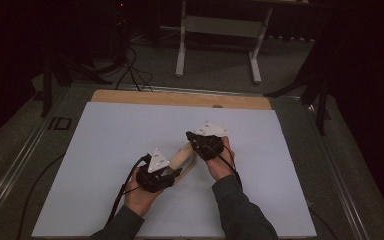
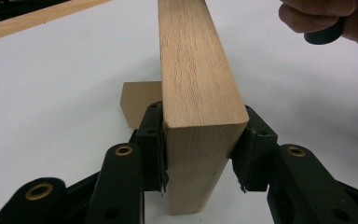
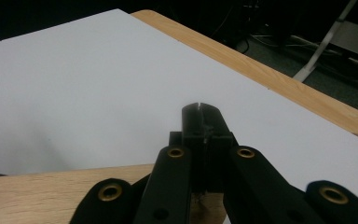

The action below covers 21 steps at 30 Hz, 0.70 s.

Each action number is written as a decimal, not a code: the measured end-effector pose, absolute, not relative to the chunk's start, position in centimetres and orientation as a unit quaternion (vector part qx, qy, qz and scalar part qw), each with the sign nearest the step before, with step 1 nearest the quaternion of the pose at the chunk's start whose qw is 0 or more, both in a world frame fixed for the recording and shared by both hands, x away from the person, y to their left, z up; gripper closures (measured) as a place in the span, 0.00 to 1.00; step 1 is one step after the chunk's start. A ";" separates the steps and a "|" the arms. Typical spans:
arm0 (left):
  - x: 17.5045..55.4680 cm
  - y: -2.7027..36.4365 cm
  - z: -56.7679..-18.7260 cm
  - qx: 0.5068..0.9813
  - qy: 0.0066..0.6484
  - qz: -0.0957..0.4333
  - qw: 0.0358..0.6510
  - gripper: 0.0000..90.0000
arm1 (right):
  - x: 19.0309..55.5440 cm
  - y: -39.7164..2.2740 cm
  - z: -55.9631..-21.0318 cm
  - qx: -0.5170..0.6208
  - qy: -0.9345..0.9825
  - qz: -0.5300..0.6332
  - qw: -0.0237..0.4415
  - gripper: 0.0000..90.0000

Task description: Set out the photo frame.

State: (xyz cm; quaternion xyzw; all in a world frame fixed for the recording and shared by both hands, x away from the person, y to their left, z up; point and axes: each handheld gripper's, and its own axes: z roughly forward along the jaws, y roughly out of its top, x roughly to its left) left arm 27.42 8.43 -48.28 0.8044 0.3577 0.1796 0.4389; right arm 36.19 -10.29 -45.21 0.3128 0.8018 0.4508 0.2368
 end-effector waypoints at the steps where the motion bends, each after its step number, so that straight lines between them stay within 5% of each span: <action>1: 27.4 8.5 -48.3 0.805 0.357 0.180 0.438 0.66 | 36.1 -10.5 -45.2 0.313 0.801 0.453 0.235 1.00; 21: 28.1 9.6 -48.2 0.790 0.392 0.185 0.434 0.63 | 34.8 -11.6 -44.7 0.314 0.805 0.448 0.228 1.00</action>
